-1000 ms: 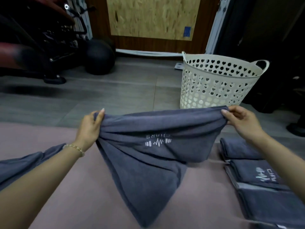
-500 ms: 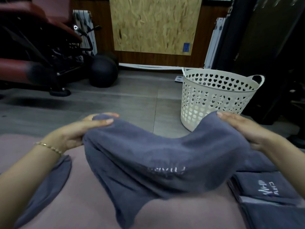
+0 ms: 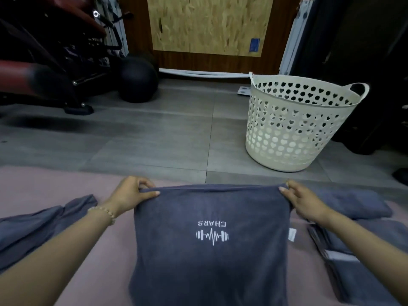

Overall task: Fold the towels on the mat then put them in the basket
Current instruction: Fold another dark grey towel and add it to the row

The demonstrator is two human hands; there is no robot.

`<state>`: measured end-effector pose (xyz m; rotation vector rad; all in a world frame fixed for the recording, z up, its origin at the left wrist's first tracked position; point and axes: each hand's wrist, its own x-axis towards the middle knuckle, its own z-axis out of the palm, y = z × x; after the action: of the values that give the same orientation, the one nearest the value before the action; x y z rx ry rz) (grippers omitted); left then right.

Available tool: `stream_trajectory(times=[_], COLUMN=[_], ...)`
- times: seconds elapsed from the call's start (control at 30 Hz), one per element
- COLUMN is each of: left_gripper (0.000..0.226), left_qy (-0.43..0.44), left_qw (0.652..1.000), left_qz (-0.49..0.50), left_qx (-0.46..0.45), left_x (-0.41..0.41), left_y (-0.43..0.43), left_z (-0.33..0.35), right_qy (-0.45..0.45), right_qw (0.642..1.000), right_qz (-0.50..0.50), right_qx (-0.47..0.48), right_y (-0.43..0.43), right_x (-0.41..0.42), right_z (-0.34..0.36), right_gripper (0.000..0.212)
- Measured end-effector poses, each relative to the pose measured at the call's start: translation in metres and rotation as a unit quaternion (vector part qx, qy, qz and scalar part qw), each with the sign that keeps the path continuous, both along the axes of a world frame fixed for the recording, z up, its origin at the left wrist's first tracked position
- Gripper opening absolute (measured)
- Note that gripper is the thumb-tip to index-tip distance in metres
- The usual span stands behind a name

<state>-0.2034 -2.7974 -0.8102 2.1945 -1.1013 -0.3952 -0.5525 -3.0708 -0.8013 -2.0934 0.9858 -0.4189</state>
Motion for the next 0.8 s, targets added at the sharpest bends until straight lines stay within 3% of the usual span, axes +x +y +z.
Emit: stream_trajectory(times=[0.13,0.23,0.27,0.33,0.4,0.5,0.57,0.63,0.7,0.8], left_gripper=[0.008,0.007,0.005,0.013,0.023,0.027,0.032,0.072,0.089,0.093], left_qy=[-0.138,-0.223,-0.194,-0.026,0.113,0.105,0.143,0.179,0.179,0.164], left_qw=[0.985,0.961,0.968,0.991,0.983,0.978,0.979,0.978,0.981,0.971], left_qz=[-0.007,0.028,0.052,0.107,0.140,0.120,0.062,0.023,0.056,0.156], left_qx=[0.108,0.159,0.149,0.070,-0.037,-0.132,-0.131,-0.108,-0.052,0.079], left_x=[0.005,0.000,0.000,0.000,-0.002,-0.004,-0.011,-0.018,-0.026,-0.024], left_y=[-0.020,-0.045,-0.053,-0.070,-0.086,-0.105,-0.111,-0.109,-0.095,-0.051], left_z=[-0.011,-0.012,-0.014,-0.025,-0.037,-0.059,-0.076,-0.101,-0.126,-0.171], right_qy=[0.016,0.016,0.000,-0.043,-0.100,-0.153,-0.164,-0.136,-0.069,0.043], right_qw=[0.999,0.997,0.994,0.980,0.959,0.942,0.930,0.933,0.947,0.961], right_qz=[-0.043,-0.078,-0.096,-0.142,-0.182,-0.220,-0.245,-0.251,-0.235,-0.202], right_qx=[-0.020,0.019,0.046,0.135,0.192,0.204,0.217,0.221,0.206,0.186], right_y=[-0.015,-0.021,-0.024,-0.032,-0.043,-0.065,-0.072,-0.073,-0.063,-0.032], right_x=[0.002,0.014,0.019,0.028,0.034,0.041,0.044,0.038,0.025,-0.004], right_z=[-0.014,-0.019,-0.023,-0.031,-0.038,-0.054,-0.067,-0.090,-0.112,-0.140], right_gripper=[0.028,0.026,0.025,0.024,0.024,0.015,0.007,0.013,0.039,0.046])
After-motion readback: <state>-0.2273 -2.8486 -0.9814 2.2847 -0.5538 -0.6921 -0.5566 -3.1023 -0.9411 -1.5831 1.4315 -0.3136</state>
